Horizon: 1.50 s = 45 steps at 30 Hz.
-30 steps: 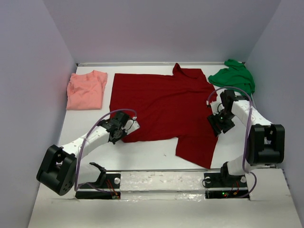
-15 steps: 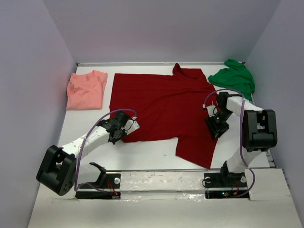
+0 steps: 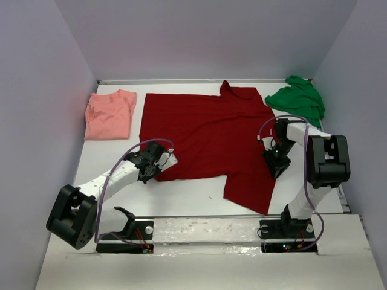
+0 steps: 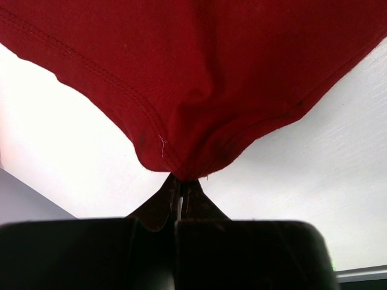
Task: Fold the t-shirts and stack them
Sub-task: Fold the tshirt
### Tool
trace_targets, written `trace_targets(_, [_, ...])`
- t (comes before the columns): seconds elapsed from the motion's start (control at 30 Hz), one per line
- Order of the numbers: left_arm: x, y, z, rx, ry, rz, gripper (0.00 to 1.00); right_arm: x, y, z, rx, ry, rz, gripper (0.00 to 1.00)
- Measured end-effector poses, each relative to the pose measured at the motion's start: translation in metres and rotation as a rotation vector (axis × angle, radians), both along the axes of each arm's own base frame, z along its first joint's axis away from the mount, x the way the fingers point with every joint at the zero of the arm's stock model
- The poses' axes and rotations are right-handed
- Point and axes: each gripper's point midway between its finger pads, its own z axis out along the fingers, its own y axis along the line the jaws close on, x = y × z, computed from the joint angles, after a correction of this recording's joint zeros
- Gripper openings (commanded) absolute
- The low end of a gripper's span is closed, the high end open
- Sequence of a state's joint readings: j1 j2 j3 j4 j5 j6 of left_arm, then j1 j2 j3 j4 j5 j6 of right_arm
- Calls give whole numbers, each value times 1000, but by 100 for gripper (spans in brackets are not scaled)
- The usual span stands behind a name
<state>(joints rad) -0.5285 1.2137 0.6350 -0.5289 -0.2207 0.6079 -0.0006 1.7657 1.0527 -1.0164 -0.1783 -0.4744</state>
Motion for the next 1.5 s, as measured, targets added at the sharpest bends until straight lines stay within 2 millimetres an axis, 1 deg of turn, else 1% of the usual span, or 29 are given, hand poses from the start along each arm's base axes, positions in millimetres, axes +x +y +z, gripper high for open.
trace_targets(0.03, [0, 0, 0, 1, 0, 0, 0, 0, 0, -1, -1, 4, 1, 17])
trace_targets(0.07, [0, 0, 0, 2, 0, 1, 0, -1, -1, -2, -5, 12, -1, 5])
trace_targets(0.1, [0, 1, 0, 3, 0, 2, 0, -1, -1, -3, -5, 20, -4, 0])
trace_targets(0.4, [0, 5, 2, 23, -5, 11, 0, -2, -2, -3, -6, 32, -11, 0])
trace_targets(0.5, [2, 5, 5, 26, -11, 13, 0, -4, -2, -1, -6, 32, -10, 0])
trace_targets(0.53, [6, 3, 10, 24, -25, 15, 0, -3, -2, 1, -5, 24, -7, 0])
trace_targets(0.63, [15, 0, 24, 18, -61, 21, 0, 0, -2, 10, -4, -15, -2, 0])
trace_targets(0.73, [29, -4, 45, 0, -126, 31, 0, 2, -3, 22, -5, -53, 4, 0])
trace_targets(0.83, [38, -6, 63, -13, -180, 40, 0, 6, -3, 39, -5, -100, 10, 0])
trace_targets(0.93, [43, -5, 74, -13, -215, 49, 0, 10, -4, 55, -6, -147, 14, 0])
trace_targets(1.07, [42, 1, 78, 10, -225, 60, 0, 11, -5, 64, -14, -166, 18, 0])
trace_targets(1.27, [42, 6, 84, 25, -251, 73, 0, 10, -7, 69, -22, -162, 19, 0])
trace_targets(1.43, [44, 9, 88, 37, -274, 85, 0, 17, -8, 75, -29, -185, 18, 0])
trace_targets(1.5, [45, 10, 90, 44, -284, 91, 0, 23, -8, 79, -33, -204, 18, 0])
